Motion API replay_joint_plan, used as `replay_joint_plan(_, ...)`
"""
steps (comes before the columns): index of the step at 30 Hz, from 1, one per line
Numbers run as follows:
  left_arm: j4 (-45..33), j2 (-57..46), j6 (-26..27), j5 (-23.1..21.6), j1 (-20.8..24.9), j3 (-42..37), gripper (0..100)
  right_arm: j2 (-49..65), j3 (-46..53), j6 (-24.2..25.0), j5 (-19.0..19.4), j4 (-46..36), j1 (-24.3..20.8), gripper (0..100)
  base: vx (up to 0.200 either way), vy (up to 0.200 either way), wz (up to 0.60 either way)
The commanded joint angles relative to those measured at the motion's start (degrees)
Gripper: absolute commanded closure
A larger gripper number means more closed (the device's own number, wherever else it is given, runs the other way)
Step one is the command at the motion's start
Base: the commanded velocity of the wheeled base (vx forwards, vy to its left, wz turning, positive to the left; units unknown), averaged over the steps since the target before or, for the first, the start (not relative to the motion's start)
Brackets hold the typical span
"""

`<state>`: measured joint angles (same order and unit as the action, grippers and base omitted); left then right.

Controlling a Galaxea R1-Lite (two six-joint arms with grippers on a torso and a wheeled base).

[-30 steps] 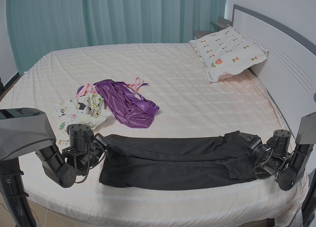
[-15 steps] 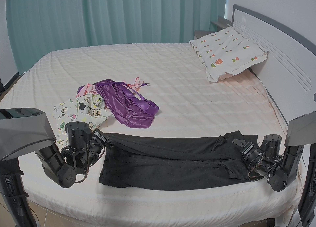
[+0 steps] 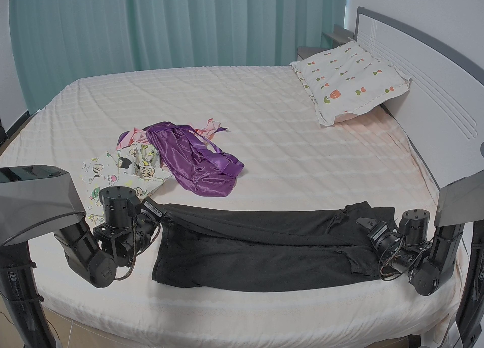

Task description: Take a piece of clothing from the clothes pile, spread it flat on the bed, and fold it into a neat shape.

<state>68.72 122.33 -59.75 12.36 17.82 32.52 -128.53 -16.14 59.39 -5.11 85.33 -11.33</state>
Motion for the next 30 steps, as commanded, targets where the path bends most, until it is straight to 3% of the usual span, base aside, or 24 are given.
replay_joint_plan(1, 0.01, 0.10, -0.02, 0.03, 0.02, 0.00, 100, -0.94, -0.65, 0.02, 0.01, 0.01, 0.16, 0, 0.000, 0.000, 0.00)
replay_joint_plan(9, 0.01, 0.01, 0.07, 1.35, 0.02, 0.26, 100, -1.82, -2.40, 0.11, -0.08, -0.08, 0.34, 0, 0.000, 0.000, 0.00)
replay_joint_plan(10, 0.01, 0.01, 0.07, 1.35, 0.02, 0.35, 100, -1.64, -2.23, 0.11, -0.08, 0.01, 0.34, 100, 0.000, 0.000, 0.00)
replay_joint_plan(30, 0.01, 0.19, 0.07, 1.35, -0.24, 0.43, 100, 1.96, -1.17, 0.11, -0.17, 0.62, 0.25, 100, 0.000, 0.000, 0.00)
